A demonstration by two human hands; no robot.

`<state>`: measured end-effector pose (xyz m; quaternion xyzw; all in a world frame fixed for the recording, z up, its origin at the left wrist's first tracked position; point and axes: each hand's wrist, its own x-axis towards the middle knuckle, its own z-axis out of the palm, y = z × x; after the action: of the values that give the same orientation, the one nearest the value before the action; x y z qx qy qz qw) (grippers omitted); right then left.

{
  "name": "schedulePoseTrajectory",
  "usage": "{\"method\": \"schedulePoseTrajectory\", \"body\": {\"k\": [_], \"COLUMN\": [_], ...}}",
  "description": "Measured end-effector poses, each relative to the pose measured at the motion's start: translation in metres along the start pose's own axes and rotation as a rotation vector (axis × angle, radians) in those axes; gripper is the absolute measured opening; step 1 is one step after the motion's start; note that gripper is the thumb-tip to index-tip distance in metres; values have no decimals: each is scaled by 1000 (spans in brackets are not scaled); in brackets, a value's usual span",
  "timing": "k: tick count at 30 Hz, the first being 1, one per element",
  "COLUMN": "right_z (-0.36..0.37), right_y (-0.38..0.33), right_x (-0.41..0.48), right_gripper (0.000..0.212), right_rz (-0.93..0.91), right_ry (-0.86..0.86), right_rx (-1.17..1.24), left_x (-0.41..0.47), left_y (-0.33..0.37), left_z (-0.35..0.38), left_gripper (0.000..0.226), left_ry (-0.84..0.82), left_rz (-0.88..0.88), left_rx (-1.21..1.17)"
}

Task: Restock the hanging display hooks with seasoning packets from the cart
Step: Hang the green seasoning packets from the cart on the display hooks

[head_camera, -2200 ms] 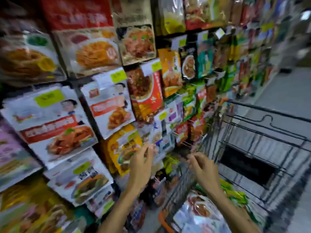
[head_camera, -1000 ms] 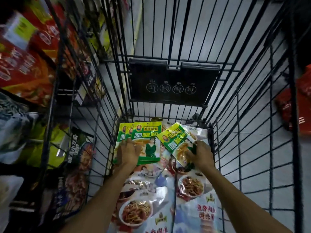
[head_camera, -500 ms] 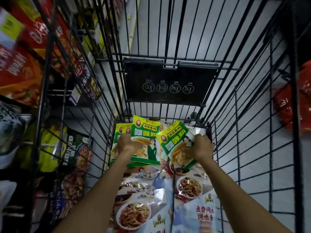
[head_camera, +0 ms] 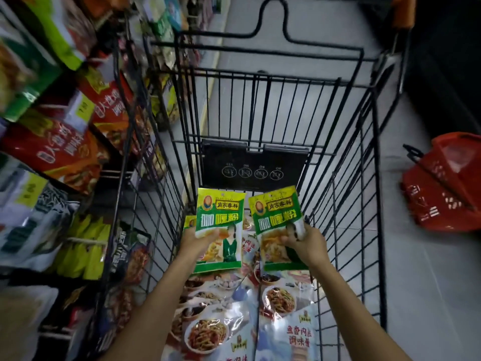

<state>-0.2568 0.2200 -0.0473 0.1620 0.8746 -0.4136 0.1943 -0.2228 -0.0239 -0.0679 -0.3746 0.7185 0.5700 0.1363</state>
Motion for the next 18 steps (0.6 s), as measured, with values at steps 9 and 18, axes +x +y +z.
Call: {"method": "schedulePoseTrajectory", "body": {"k": [9, 18], "right_z": [-78, -124], "right_y": [-75, -167], "right_x": [-101, -225], "right_gripper": [13, 16], "right_rz": [-113, -443], "right_ry": [-99, -238], "right_rx": [418, 499], "left_x": [-140, -332], "left_y": [69, 99], "left_z": [-76, -170], "left_gripper": [29, 29], "left_ry": [132, 416], "left_rz": [270, 534], "left_rx": [-214, -339]}}
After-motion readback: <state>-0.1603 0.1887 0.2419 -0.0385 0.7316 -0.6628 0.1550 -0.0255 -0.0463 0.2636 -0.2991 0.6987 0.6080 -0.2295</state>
